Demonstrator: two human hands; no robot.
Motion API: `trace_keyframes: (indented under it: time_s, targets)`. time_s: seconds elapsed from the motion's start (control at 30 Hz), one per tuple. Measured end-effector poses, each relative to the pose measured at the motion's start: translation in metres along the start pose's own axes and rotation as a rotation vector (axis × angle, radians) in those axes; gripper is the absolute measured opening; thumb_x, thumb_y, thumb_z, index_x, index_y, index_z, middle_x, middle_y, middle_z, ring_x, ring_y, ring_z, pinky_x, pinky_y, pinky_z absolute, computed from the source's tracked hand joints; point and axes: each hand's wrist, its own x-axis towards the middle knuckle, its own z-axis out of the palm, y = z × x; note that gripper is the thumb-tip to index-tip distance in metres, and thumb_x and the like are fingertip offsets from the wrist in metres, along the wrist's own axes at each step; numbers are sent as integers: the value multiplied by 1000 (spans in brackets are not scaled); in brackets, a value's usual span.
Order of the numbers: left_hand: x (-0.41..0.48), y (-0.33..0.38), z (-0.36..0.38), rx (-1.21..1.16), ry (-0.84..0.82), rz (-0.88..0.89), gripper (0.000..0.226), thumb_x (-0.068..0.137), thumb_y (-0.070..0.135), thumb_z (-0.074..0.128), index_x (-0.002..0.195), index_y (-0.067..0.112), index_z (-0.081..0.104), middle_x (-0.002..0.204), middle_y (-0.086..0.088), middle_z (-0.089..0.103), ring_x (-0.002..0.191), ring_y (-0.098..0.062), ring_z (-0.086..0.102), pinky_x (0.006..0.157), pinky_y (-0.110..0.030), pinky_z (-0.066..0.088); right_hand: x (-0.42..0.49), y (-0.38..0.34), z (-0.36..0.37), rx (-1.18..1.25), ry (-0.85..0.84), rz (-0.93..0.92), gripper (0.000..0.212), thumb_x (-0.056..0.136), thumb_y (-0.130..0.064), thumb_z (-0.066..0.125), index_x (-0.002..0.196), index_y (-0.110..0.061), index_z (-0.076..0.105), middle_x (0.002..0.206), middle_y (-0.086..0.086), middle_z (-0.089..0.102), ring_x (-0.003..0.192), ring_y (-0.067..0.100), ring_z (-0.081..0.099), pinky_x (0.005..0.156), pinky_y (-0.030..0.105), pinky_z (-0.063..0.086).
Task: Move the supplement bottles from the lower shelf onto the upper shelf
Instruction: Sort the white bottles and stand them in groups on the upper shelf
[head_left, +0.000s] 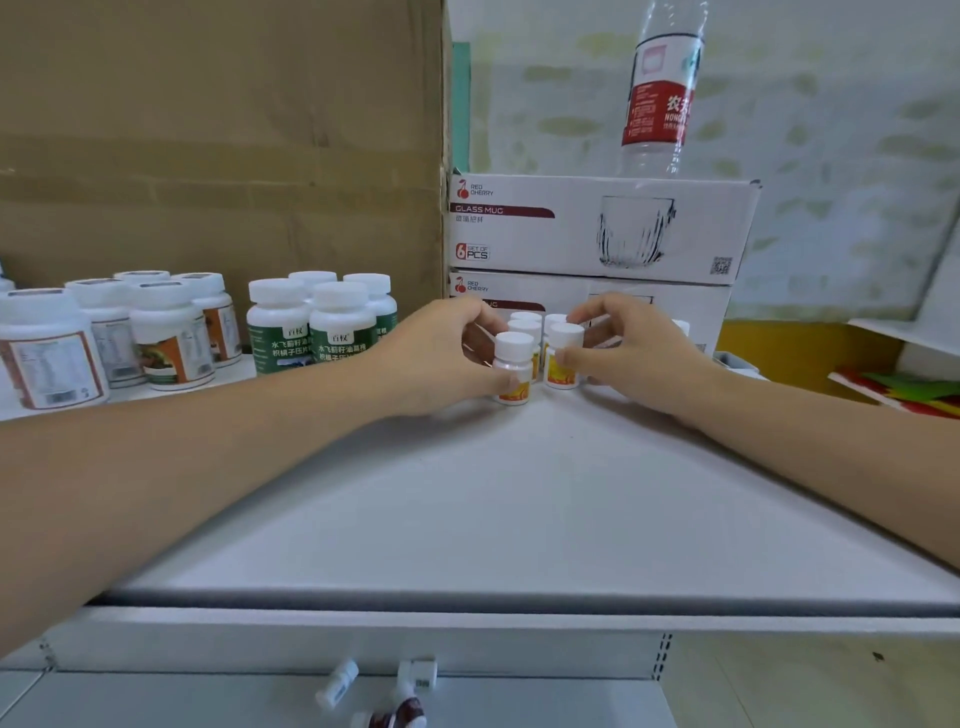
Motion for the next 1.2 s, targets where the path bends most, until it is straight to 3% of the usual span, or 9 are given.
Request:
trace_keyframes:
  time_s: [0.2, 0.4, 0.57, 0.67, 0.77, 0.87, 0.97, 1.2]
  targets:
    - [3, -2, 4, 26, 9, 4, 38, 73, 25, 84, 104, 19, 63, 96, 2, 72, 80, -12, 67, 83, -34, 57, -1, 0, 0, -61, 15, -8, 40, 74, -22, 81, 104, -22, 55, 87, -5, 67, 82, 18, 65, 77, 28, 49]
    - [5, -6, 5, 96, 5, 26, 38, 72, 34, 83, 101, 21, 64, 93, 6, 71, 85, -13, 68, 82, -36, 56, -2, 0, -1, -88, 18, 16, 44, 74, -25, 81, 107, -21, 52, 93, -4, 66, 88, 18, 67, 78, 32, 51]
    - [2, -3, 2, 350, -27, 49, 35, 81, 51, 70, 103, 25, 63, 94, 10, 66, 89, -12, 62, 77, -29, 51, -5, -5, -7, -238, -65, 98, 55, 76, -38, 78, 117, -20, 46, 102, -3, 60, 86, 10, 54, 69, 23, 43]
    - [-7, 7, -6, 635, -119, 33, 48, 88, 60, 53, 117, 21, 61, 106, 4, 66, 96, -17, 60, 84, -35, 52, -16, -18, -21, -443, -217, 172, 56, 83, -44, 69, 126, -20, 43, 116, 1, 59, 100, 18, 55, 82, 31, 47]
    - [-20, 22, -18, 772, -253, -15, 57, 92, 61, 45, 130, 21, 53, 123, 2, 61, 106, -19, 56, 90, -31, 49, -37, -31, -38, -577, -309, 163, 51, 88, -41, 63, 134, -24, 48, 129, -3, 54, 114, 19, 52, 94, 30, 42]
    - [-45, 35, -36, 761, -349, -62, 59, 92, 63, 43, 136, 24, 48, 133, 4, 55, 117, -18, 52, 95, -29, 42, -68, -42, -51, -544, -304, 121, 39, 89, -39, 63, 127, -35, 55, 132, -7, 55, 116, 14, 52, 101, 30, 40]
    - [-81, 39, -57, 704, -335, -36, 55, 91, 65, 43, 134, 31, 47, 129, 12, 54, 116, -14, 51, 90, -28, 39, -104, -54, -54, -550, -288, 89, 39, 89, -42, 63, 127, -39, 55, 133, -8, 55, 120, 13, 52, 104, 31, 39]
    - [-181, 28, -100, 685, -294, 44, 50, 89, 64, 46, 128, 32, 52, 120, 14, 58, 109, -13, 56, 94, -33, 46, -193, -110, -32, -601, -291, 55, 44, 87, -53, 57, 130, -43, 52, 136, -12, 54, 119, 14, 54, 104, 37, 42]
